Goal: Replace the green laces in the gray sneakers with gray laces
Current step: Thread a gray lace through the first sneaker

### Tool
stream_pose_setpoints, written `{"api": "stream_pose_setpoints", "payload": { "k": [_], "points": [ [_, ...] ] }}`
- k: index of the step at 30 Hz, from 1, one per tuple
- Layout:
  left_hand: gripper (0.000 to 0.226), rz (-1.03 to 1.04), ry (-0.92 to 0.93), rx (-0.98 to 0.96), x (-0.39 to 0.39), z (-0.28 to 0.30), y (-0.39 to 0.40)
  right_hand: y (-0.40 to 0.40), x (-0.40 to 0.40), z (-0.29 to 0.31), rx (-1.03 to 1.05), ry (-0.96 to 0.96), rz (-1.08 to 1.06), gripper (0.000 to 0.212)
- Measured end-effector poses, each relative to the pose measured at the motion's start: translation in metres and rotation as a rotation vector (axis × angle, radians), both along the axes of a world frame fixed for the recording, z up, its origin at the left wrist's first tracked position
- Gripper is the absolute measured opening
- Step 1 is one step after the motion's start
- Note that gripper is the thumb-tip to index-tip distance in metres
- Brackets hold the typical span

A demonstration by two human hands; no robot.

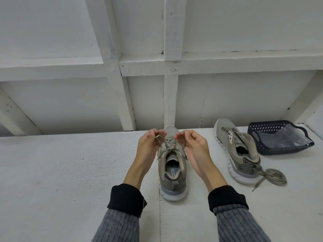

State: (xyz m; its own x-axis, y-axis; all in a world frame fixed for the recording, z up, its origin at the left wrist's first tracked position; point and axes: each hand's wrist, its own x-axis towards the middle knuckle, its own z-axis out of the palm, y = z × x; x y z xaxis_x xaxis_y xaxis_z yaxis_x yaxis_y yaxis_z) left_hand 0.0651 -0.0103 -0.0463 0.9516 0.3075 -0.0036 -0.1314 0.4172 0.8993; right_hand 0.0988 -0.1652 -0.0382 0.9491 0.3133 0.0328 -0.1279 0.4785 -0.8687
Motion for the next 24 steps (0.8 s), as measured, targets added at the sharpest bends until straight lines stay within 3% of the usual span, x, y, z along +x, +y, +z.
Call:
{"api": "stream_pose_setpoints", "payload": {
  "k": [11,15,18,21,24],
  "points": [
    [0.016,0.08,0.043,0.266,0.017,-0.013,-0.009,0.013,0.016,-0.01,-0.112,0.045,-0.174,0.017],
    [0.022,0.103,0.074,0.331,0.015,-0.017,-0.006,0.013,0.017,-0.02,-0.187,0.048,-0.207,0.014],
    [0.02,0.009,0.054,0.38,0.01,-0.016,-0.009,0.014,0.018,-0.026,-0.212,0.078,-0.164,0.026],
    [0.019,-0.083,0.036,0.446,0.007,-0.017,-0.01,0.012,0.019,-0.027,-0.283,0.078,-0.157,0.016],
    [0.01,-0.072,0.055,0.373,0.006,-0.017,-0.011,0.011,0.019,-0.031,-0.317,0.093,-0.13,0.014]
  ]
}}
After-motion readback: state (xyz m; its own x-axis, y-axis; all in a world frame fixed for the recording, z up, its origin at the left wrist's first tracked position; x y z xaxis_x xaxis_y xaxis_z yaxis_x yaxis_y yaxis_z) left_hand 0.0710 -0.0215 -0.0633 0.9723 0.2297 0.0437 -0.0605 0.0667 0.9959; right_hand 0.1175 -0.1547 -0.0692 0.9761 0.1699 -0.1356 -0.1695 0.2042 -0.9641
